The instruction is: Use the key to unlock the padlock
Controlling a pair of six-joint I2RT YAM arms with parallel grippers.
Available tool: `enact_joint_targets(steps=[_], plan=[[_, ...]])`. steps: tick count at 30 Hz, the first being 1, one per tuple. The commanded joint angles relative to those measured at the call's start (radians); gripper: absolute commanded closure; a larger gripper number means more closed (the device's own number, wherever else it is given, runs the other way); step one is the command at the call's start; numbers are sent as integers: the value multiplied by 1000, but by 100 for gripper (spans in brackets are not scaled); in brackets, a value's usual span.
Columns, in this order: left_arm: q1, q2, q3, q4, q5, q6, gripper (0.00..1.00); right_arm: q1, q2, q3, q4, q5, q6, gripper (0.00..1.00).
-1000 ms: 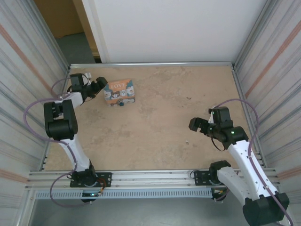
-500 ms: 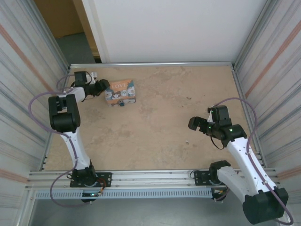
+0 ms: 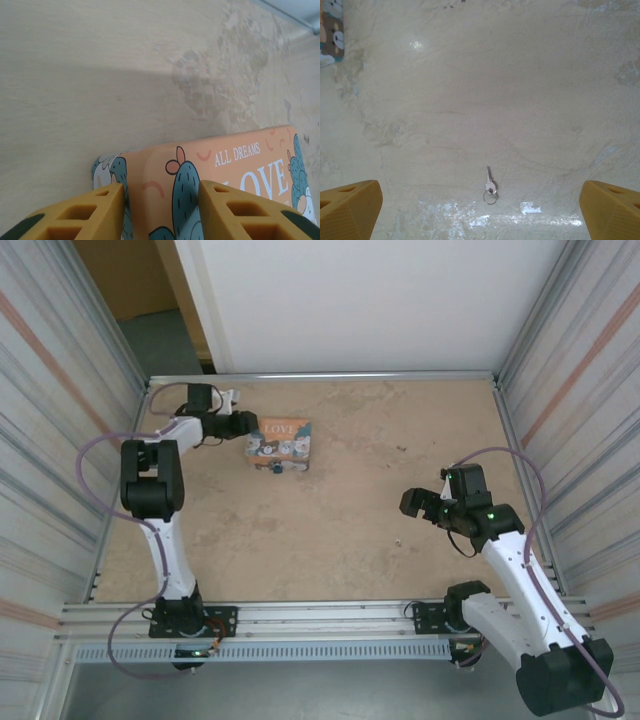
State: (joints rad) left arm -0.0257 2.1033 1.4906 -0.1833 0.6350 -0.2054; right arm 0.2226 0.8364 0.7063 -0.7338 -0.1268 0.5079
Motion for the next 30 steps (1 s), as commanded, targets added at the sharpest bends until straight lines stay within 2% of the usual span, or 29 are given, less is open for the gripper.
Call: enact_joint_targets(steps=[1,10,13,22,30], plan=[[-45,12,15,-84,29,68,58,6,-14,2,-3,11,-23,0],[-156,-49,-45,-90,16,51,57,6,-23,13,-24,8,-21,0],[-202,-78,-90,-79,-51,39,57,7,-23,13,-30,4,-16,0],[-278,-132,-219,55,-75,-70,56,8,-8,46,-84,6,-1,4],[-277,-186,-181,48,-64,-91,40,49,33,66,-127,6,17,16]])
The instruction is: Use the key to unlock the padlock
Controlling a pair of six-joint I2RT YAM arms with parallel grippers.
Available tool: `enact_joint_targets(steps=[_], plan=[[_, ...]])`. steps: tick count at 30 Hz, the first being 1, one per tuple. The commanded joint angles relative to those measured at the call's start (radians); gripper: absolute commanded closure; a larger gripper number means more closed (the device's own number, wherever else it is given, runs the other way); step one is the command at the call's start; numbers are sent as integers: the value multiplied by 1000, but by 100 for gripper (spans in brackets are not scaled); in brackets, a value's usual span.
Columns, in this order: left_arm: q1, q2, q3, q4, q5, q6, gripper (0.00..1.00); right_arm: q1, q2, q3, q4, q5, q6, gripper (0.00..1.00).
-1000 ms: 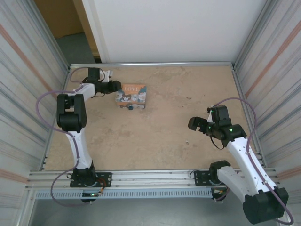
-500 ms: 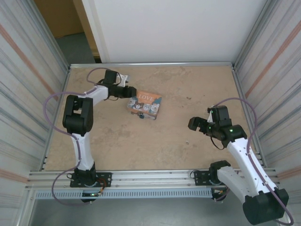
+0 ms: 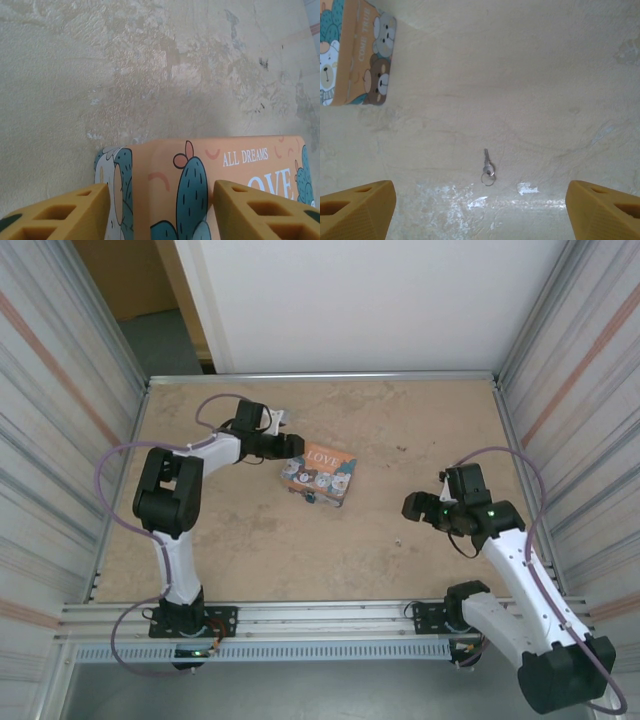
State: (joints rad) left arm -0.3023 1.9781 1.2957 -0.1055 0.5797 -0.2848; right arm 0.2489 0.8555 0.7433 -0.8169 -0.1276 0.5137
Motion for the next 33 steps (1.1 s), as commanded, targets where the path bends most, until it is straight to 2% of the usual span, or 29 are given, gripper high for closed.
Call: enact_joint_targets(steps=[1,8,14,21,33], plan=[[4,-81,17,-30,-11,-15,38,36,26,31,-46,11,18,18],[37,-267,-54,-11,-60,-33,31,142,128,28,-44,54,72,33],[38,-523,-260,10,-102,-63,29,240,285,33,-21,114,110,43],[24,-855,-572,67,-124,-195,28,275,434,32,54,103,124,54],[23,-1221,-819,-77,-207,-283,25,319,651,101,14,181,124,70]])
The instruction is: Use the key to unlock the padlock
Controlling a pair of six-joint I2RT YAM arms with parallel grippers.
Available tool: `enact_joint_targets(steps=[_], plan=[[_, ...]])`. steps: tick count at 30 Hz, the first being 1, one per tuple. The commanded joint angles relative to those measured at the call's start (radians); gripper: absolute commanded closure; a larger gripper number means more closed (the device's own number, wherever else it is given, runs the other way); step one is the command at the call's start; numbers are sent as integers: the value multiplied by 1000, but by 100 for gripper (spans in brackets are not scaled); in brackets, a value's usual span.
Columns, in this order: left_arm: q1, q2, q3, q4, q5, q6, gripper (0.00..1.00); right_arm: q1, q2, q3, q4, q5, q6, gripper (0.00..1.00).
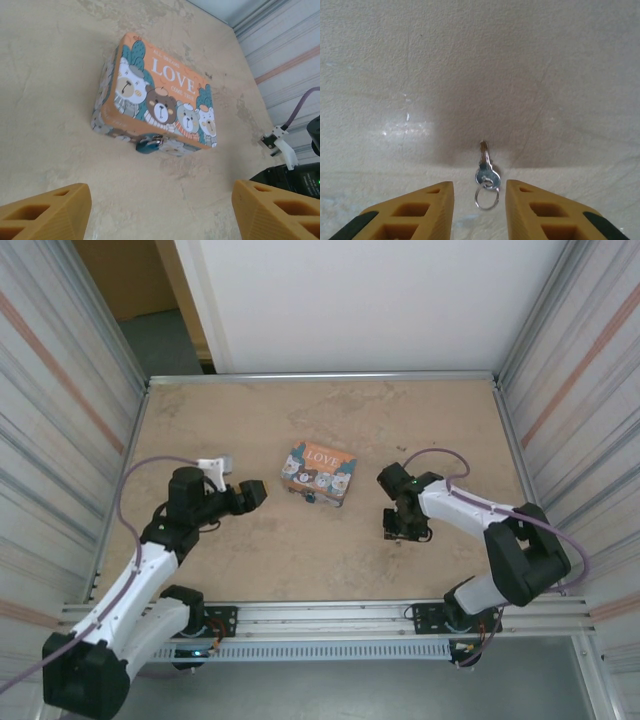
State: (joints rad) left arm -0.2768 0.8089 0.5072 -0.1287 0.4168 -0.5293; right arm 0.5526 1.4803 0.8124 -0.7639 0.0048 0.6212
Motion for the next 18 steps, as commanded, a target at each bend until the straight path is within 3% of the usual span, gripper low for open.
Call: enact_joint_targets(steps=[1,18], plan=[[-2,-66,-37,-65,-51,-38,25,20,32,36,-41,55,17,71],[2,-63,-22,-95,-61,-31,23,28,56,21,-57,61,22,75]])
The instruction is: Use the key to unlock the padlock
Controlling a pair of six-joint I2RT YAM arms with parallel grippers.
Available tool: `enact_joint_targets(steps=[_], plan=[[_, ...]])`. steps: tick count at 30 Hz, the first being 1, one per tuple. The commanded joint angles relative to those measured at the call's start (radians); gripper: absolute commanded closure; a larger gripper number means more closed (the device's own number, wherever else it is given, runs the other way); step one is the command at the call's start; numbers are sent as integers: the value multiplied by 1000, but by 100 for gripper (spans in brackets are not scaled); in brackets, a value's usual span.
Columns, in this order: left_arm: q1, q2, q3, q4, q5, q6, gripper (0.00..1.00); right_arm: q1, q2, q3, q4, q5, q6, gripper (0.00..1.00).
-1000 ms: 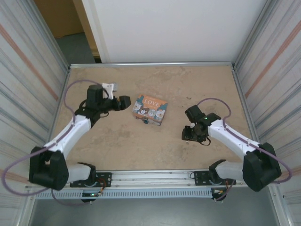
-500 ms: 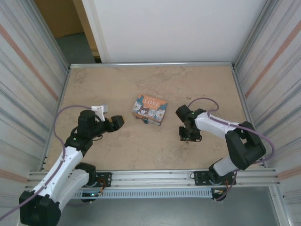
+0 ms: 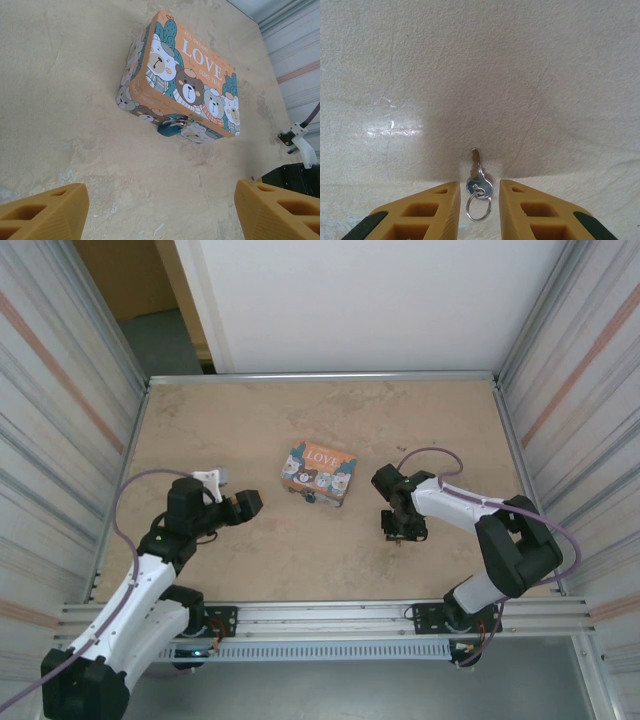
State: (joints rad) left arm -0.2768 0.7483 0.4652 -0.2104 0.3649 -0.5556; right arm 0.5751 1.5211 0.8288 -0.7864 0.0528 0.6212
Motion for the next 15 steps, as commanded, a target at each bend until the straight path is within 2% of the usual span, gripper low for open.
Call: enact_joint_targets(steps=[1,15], plan=[[2,-2,20,-16,-11,-5,23,6,18,3,-35,11,22,75],[2,-7,20,-35,-18,0,23,4,43,-22,-2,-4,31,79]])
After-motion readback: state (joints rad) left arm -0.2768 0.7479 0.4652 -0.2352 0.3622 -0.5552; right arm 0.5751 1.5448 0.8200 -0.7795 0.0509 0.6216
